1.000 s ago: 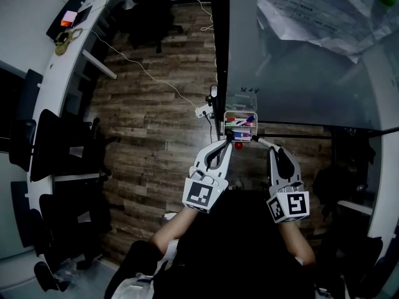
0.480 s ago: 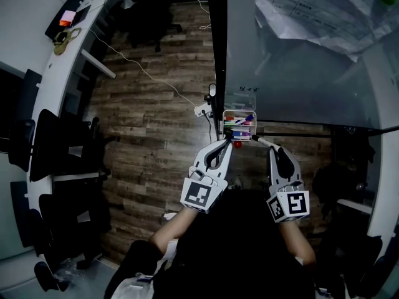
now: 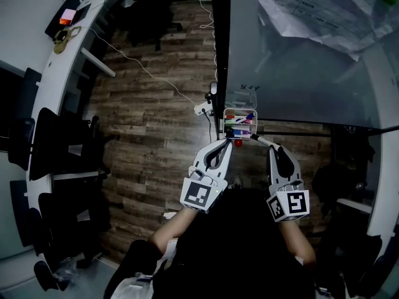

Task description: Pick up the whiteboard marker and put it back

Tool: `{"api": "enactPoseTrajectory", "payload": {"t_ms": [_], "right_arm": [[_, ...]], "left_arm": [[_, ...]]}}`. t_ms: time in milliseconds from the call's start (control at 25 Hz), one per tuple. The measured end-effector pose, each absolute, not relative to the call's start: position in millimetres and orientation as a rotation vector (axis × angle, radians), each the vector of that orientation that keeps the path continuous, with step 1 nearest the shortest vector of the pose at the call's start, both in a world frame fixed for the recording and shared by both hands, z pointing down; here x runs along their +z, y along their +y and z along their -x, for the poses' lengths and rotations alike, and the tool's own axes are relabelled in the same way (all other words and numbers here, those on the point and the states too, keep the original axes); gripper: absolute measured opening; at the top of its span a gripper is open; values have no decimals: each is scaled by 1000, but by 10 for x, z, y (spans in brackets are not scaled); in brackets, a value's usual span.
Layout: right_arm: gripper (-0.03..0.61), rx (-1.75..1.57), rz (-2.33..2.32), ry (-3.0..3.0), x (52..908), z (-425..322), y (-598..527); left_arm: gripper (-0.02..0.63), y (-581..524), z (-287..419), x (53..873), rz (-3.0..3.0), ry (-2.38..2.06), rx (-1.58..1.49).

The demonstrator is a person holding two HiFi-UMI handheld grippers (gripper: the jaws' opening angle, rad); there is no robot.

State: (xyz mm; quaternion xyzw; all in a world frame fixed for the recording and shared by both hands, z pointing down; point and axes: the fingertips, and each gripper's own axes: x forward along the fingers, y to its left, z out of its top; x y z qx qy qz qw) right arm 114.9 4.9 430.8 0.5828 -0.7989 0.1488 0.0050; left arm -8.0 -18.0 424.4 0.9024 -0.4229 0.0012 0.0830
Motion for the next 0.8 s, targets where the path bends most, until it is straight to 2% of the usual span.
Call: {"api": "enactPoseTrajectory", "payload": {"t_ms": [800], "right_arm": [[77,456,-1903,-2453,4238,-920,14]], "left_arm": [[6,-254,331,4167,-2692,-1199,-17]]}}
